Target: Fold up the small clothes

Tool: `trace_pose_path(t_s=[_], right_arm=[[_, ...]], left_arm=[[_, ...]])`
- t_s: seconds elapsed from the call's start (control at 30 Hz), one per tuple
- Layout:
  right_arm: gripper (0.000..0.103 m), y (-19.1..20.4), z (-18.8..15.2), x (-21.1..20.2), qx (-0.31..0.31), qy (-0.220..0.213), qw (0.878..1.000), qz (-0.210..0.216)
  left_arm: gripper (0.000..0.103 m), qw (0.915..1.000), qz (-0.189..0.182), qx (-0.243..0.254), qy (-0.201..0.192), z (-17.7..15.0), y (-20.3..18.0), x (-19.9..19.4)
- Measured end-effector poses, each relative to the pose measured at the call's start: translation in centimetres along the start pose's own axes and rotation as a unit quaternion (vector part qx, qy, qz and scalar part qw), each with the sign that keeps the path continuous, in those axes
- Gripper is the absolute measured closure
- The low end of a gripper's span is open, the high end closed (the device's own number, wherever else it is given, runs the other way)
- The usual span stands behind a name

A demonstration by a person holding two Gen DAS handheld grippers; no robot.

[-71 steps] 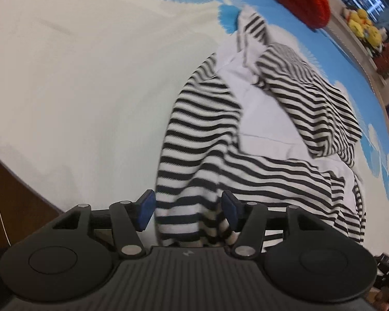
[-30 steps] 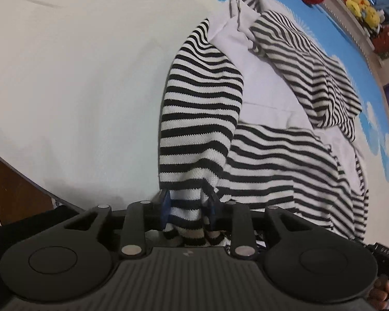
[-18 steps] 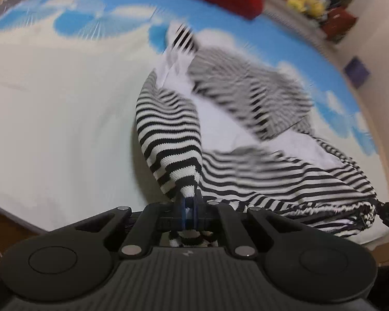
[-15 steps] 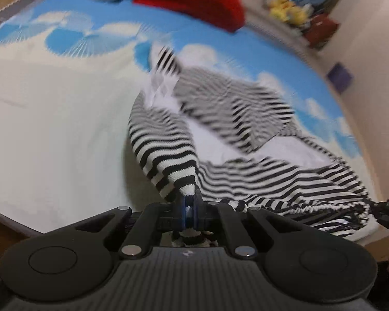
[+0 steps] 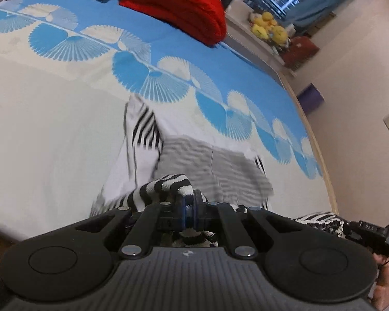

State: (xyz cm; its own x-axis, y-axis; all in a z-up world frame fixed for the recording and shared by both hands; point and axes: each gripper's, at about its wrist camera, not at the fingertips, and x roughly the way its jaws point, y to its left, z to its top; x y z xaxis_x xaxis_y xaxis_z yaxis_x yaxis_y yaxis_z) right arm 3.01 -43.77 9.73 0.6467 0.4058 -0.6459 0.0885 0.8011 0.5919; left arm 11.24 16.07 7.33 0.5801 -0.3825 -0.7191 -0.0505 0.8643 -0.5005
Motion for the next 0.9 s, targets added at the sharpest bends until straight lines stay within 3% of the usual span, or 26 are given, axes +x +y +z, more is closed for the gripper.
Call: trace_pose_path(t_s=[0.2,0.23,0.27,0.3,0.33,0.43,0.53,0.6,0.73,0.9], right_arm=[[0.093,0.0,7.9,11.7,0.025,-0.004,1.0,-0.005],[0.088,-0.1,9.0,13.5,0.031,-0.011,0.999,-0.013],[0.084,-0.4,10.1,15.1,0.039,-0.027,0.999,-0.025],[0.066,-0.7,11.0,16.4,0.038,-0.044,0.997,-0.042],[0.054,-0.9,11.6,17.6,0.027,-0.062,0.995,-0.066],[0.053,-2.0,11.2,18.4,-0.017,-0.108,0.989,-0.098],[0.053,-2.6,11.0,19.7,-0.044,-0.062,0.993,-0.086],[0.049,-2.0,10.6,20.4,-0.102,-0.05,0.991,-0.07],[0.045,-0.5,8.7,22.8,-0.216,-0.012,0.971,-0.104],[0.039,1.4,7.6,24.9,-0.297,-0.003,0.948,-0.118]], left_arm=[[0.094,0.9964,0.041,-0.073,-0.008,8.2,3.2,10.2],[0.09,0.9948,0.044,-0.091,-0.012,9.2,4.3,11.6],[0.078,0.9937,0.049,-0.1,-0.013,9.6,5.1,12.4],[0.067,0.9927,0.055,-0.106,-0.017,9.9,5.8,12.9],[0.065,0.9926,0.059,-0.102,-0.027,9.9,6.4,13.0],[0.065,0.9945,0.071,-0.072,-0.027,9.5,6.9,12.6],[0.059,0.9976,0.057,-0.002,-0.039,9.5,5.7,12.5],[0.05,0.9966,0.07,0.033,-0.029,9.1,5.3,13.4],[0.049,0.9919,0.105,0.071,-0.004,8.4,4.5,15.7],[0.037,0.9864,0.134,0.096,0.002,8.6,3.8,17.8]])
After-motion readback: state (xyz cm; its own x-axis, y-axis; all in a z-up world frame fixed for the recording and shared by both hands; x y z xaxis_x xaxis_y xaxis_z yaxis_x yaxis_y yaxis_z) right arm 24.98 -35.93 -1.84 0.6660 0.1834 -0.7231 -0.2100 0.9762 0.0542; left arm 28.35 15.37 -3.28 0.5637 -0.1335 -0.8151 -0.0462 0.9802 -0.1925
